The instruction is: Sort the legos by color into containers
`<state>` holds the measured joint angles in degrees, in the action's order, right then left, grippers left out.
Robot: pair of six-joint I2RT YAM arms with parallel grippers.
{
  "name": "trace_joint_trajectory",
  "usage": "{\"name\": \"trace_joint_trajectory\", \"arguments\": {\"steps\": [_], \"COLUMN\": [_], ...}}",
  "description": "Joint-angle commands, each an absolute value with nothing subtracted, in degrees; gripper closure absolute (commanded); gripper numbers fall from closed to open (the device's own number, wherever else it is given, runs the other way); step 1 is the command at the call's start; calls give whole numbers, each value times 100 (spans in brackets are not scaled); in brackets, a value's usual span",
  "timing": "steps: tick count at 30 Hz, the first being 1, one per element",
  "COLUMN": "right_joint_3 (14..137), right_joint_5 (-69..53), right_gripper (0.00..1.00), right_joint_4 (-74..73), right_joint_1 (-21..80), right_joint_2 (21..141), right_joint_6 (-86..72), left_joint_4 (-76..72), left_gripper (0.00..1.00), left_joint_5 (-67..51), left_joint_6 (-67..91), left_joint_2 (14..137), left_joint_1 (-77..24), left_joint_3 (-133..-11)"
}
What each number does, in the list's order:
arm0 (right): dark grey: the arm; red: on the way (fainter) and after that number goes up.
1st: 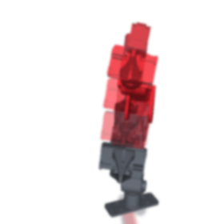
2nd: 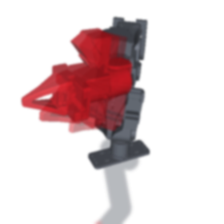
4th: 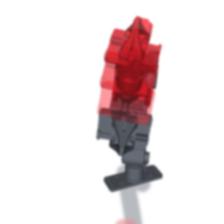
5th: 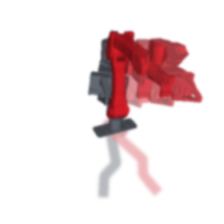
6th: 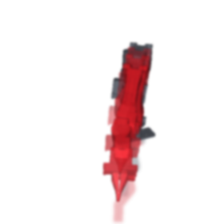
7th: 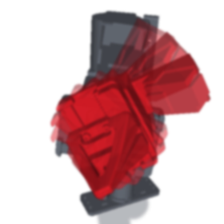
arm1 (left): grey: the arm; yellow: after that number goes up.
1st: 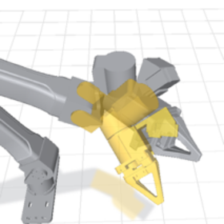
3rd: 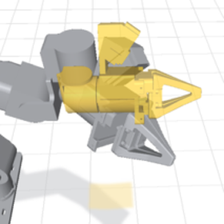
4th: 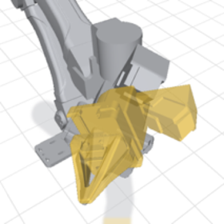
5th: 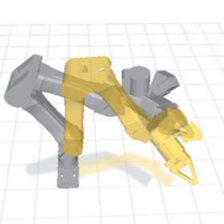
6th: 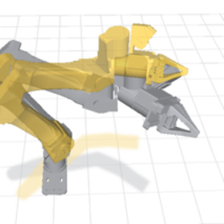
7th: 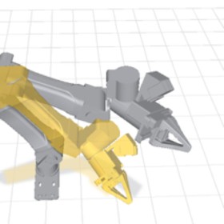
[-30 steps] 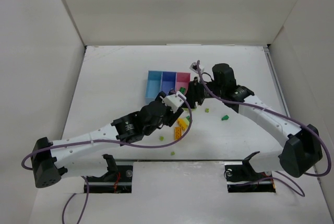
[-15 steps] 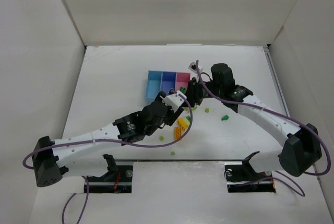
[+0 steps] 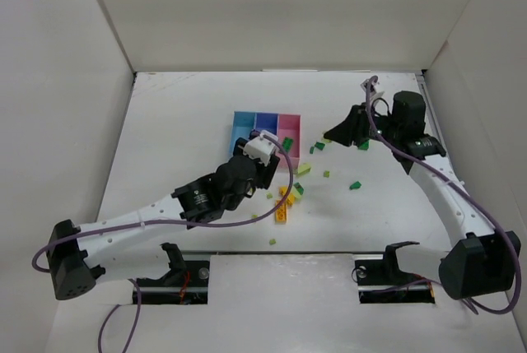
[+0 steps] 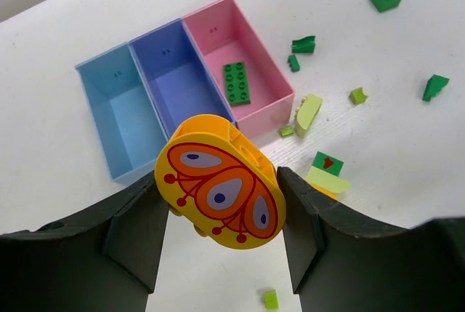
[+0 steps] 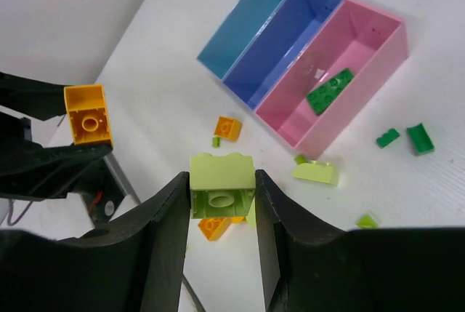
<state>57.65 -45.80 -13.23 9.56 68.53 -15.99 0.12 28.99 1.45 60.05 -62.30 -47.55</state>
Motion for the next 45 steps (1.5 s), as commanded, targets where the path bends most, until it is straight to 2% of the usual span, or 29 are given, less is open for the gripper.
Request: {"name": "trace_joint_trajectory", "arguments": {"steps": [1, 4, 5, 7, 11, 15, 18, 26, 30, 31, 37, 38, 41, 45], "right_joint_3": [5722, 5941, 6037, 6310, 6854, 7557, 8234, 9597, 9703, 9703, 9703, 9703, 9650, 9352], "right_joint_5": [-4492, -3590, -2742, -2077, -1680, -1214, -897, 112, 386, 387, 194, 193, 114, -105], "right_gripper": [100, 100, 100, 100, 100, 100, 100, 96, 81, 71, 49, 40, 26, 25], "right_joint_4": [-1406, -1573, -1686, -1749, -1618, -1485, -1564, -2065, -2153, -2153, -2153, -2153, -2153, -2022], "right_joint_1": [861, 1325, 1510, 2020, 2495, 3110, 3401, 3885, 3885, 3885, 3885, 3885, 3885, 3885], "right_joint_2": [6662, 6793, 6890, 7127, 8144, 8989, 9743, 11152, 11425, 11426, 11531, 11462, 11233, 10794], "right_joint_6": [-1311, -1056, -1002, -871, -738, -554, -554, -299, -352, -352, -352, -352, -229, -176], "left_joint_4": [52, 202, 202, 333, 1026, 1370, 1554, 1828, 1828, 1828, 1670, 1670, 1529, 1529], "left_gripper": [95, 95, 94, 91, 91, 94, 97, 97, 95, 95, 94, 94, 94, 94], "left_joint_5": [3180, 3270, 3270, 3270, 2874, 1900, 1827, 1960, 2013, 2013, 1908, 1907, 1854, 1802], "left_joint_6": [491, 851, 983, 1519, 2722, 3217, 3401, 3647, 3647, 3700, 3700, 3700, 3621, 3621], "left_joint_2": [5854, 5854, 5854, 5854, 5924, 6231, 6398, 6539, 6539, 6539, 6714, 6715, 6890, 7189], "left_joint_1": [-6065, -5741, -5617, -5275, -4003, -3113, -2962, -2778, -2725, -2725, -2725, -2725, -2725, -2672], "left_joint_3": [-4711, -4789, -4790, -4843, -5315, -5721, -5879, -6029, -6029, -6029, -6029, -6029, -6029, -6161]}}
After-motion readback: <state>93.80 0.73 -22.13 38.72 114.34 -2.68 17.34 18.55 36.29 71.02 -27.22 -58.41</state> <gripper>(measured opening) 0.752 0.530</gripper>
